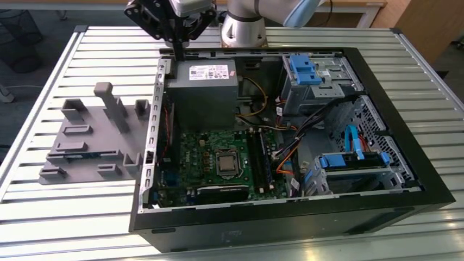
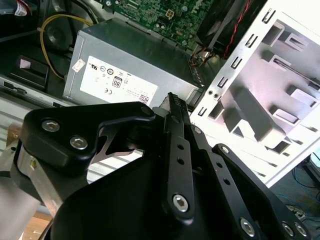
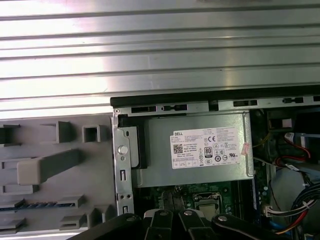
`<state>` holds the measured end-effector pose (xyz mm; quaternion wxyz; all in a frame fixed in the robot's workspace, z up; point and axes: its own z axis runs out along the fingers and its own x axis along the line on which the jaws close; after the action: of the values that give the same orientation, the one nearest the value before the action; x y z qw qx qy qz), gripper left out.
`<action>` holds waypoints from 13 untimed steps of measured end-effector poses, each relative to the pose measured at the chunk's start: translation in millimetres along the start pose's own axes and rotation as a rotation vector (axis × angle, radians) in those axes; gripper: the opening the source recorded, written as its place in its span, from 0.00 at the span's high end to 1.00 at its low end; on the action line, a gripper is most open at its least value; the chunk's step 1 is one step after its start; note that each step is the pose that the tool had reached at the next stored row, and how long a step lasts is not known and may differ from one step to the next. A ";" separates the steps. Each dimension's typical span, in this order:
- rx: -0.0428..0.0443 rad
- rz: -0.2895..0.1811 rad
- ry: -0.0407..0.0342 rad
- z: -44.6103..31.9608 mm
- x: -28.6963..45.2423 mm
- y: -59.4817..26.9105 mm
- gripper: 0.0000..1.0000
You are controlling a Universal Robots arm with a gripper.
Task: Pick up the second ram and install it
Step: 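Reach for the second ram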
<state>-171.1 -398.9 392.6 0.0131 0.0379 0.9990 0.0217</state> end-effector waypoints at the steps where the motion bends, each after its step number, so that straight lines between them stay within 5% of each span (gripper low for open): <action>1: 0.0000 0.000 0.0000 0.0 0.4 0.0 0.89; 13: 0.0000 0.000 0.0000 0.0 5.8 -0.4 0.89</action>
<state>-177.0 -398.9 392.4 0.0131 0.0379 0.9990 0.0217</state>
